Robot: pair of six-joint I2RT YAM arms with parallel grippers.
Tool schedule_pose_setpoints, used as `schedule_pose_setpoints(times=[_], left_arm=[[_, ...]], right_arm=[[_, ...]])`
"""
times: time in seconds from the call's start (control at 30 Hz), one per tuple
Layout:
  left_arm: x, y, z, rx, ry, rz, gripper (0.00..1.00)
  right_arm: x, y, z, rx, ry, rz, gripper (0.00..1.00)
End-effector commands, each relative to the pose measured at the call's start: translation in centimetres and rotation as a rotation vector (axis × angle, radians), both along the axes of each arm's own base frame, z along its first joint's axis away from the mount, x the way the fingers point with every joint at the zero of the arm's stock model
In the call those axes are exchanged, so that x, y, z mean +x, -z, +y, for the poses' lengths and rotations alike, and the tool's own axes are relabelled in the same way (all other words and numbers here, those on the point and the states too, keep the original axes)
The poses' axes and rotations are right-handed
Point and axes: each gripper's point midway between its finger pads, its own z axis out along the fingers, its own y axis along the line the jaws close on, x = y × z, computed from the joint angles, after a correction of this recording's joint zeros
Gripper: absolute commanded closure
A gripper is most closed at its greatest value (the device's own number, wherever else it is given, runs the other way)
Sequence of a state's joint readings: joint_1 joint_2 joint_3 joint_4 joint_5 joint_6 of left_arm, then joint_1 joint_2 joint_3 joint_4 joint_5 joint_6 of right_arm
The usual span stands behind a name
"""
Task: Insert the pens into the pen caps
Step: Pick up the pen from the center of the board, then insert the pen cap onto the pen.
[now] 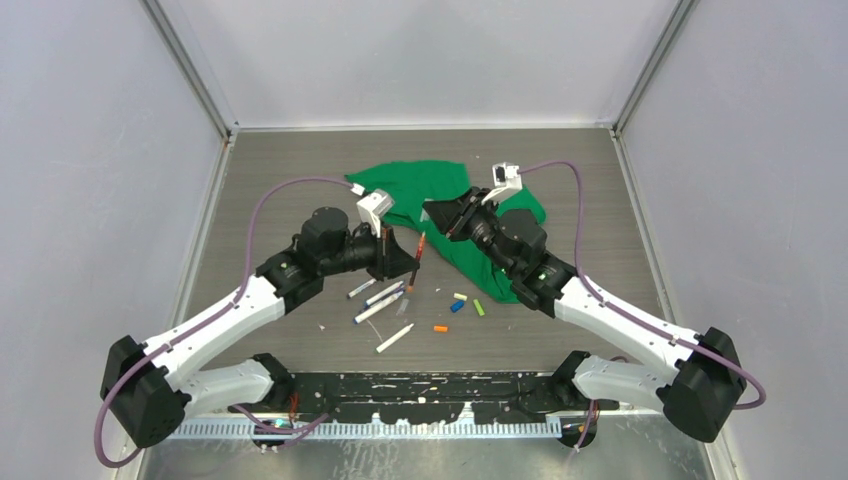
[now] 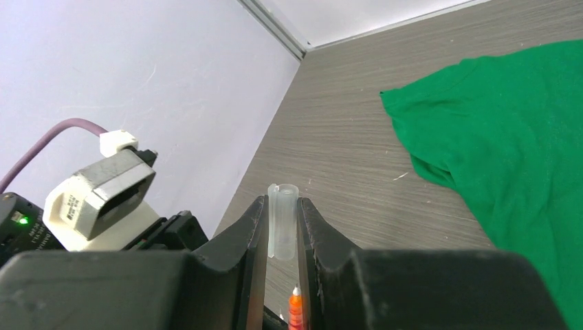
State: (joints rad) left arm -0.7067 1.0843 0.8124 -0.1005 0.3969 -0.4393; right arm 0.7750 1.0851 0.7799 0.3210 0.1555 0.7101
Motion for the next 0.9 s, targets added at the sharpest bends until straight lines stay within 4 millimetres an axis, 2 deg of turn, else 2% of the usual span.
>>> schedule_pose_setpoints(times=[0.0, 0.33, 0.87], left_arm=[[0.2, -4.1, -0.9, -0.105, 0.018, -0.096, 0.98], [0.3, -4.2, -0.7, -0.107, 0.002, -0.107, 0.98], [0.5, -4.8, -0.4, -0.122, -0.022, -0.119, 0.97]], right_arm=[[-0.1, -3.5, 0.5, 0.072, -0.024, -0.073, 0.86], [-0.3, -2.5, 0.5, 0.048, -0.032, -0.047, 0.85], [-0.8, -2.0, 0.7, 0.043, -0.056, -0.032, 0.85]])
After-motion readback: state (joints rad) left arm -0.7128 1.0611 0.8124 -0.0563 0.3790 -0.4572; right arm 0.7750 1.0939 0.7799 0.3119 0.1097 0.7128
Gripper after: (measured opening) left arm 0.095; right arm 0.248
